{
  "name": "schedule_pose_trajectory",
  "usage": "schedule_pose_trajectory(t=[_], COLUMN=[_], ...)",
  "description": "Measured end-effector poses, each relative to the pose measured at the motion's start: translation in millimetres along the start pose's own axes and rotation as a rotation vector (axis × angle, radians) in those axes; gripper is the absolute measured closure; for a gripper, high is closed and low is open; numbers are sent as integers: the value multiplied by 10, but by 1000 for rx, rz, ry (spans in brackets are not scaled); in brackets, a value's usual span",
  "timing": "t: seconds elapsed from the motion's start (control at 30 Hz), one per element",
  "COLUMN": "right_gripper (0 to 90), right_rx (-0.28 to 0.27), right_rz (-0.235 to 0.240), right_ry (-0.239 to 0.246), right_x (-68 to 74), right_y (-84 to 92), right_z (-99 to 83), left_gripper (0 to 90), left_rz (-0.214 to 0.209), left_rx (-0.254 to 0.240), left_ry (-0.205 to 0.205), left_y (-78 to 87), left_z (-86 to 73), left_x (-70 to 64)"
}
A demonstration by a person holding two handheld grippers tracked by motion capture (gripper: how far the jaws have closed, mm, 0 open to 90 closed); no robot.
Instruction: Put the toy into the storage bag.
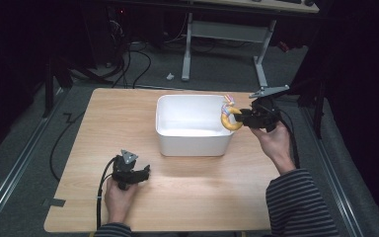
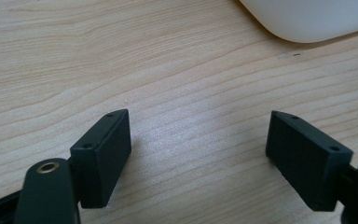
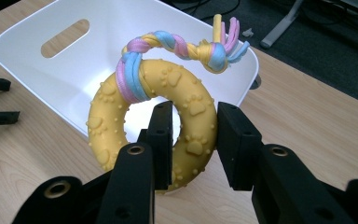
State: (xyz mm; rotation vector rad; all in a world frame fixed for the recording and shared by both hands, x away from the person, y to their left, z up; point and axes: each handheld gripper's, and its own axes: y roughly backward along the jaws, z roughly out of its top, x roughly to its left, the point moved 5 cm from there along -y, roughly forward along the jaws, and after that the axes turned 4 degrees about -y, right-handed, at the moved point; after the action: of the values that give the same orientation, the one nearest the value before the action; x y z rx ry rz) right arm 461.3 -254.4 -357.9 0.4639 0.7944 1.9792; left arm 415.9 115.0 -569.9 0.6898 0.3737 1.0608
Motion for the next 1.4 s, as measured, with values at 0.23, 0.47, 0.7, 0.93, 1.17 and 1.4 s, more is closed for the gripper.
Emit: schedule_pose_trajectory(t=[0.23,0.47,0.7,0.93,1.17,1.4], right_gripper=[681,681,680,681,680,680], right_rx=[6,36,43,70,88,124], right_rz=[5,1,10,3,2,-4], right_ry=[-10,-7,9,-3,-13,-19], right_x=[22,86,154,163,184,186], right_y=[-133,-278,-389,-523,-690,-842], right_z=[110,148,247,268,295,291], left_gripper=[223,223,222,222,221,221], left_rz=[-1,-1,-1,-2,-3,-3], left_rx=[0,0,0,0,0,-1], left_ry=[-1,-1,-1,0,-1,0], left_y=[0,-2,-1,-2,-1,-2], left_z=[1,1,1,1,1,1], left_x=[-2,-2,-2,-1,-2,-2])
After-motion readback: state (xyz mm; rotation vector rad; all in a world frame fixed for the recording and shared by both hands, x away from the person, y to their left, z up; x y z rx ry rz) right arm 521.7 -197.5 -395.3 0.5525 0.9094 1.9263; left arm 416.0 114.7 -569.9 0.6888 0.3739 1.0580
